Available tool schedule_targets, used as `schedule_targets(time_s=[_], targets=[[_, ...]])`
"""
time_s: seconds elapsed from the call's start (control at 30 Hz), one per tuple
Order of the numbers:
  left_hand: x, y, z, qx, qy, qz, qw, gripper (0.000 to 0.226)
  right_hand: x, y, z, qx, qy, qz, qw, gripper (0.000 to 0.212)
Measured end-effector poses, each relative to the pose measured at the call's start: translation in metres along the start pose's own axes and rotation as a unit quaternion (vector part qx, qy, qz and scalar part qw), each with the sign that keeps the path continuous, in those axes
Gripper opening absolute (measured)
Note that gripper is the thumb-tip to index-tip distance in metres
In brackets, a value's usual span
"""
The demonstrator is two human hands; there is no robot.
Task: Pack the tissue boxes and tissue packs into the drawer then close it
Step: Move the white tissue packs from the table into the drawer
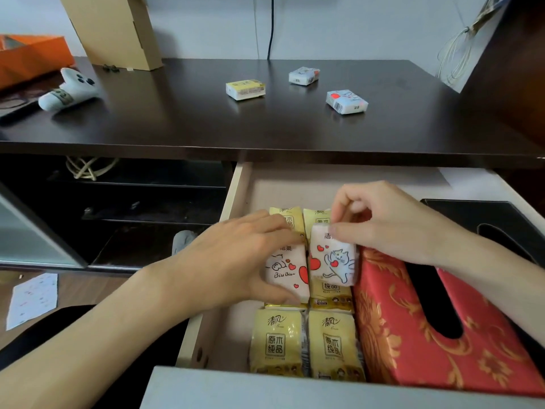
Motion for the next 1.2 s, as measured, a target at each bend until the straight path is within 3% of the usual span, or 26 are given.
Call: schedule_targets(time_s=[0.17,0.4,0.63,0.77,0.93,1.07,1.2], targets=[[0.016,-0.002,-0.009,-0.008,0.016,-0.031,0.999,0.062,-0.002,-0.004,0.018,0.074,-0.103,-0.031,0.991,0.011],[0.014,-0.002,0.003,0.009,0.012,-0.029,0.999,0.059,0.004,-0.001,0.03,0.028,-0.252,-0.102,0.962,0.007],[0.012,0.0,0.004,0.021,0.007,-0.032,0.999,0.06,0.011,-0.003,0.028,0.011,-0.225,-0.115,0.967,0.008],[0.012,0.005,-0.013,-0.035,-0.005,-0.042,0.998,0.048,0.011,0.007,-0.003,-0.062,-0.128,-0.11,0.984,0.006],[0.036,0.03,-0.052,-0.167,-0.09,-0.079,0.979,0.025,0.004,0.058,-0.054,-0.16,-0.001,-0.1,0.982,0.013],[0.074,0.064,-0.068,-0.245,-0.126,-0.122,0.954,0.025,-0.025,0.126,-0.077,-0.205,-0.073,-0.047,0.975,0.029],[0.124,0.111,-0.069,-0.234,-0.109,-0.171,0.951,0.034,-0.046,0.177,-0.081,-0.199,-0.137,0.007,0.97,0.047]])
Point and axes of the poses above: each hand's wrist, its own y-axis towards the middle knuckle, its own z-axis out of the palm, x = y × z, the point moved 9 cm from there along y, towards the middle knuckle, and after that the axes turned 9 degrees about -x, right-handed, at the moved point
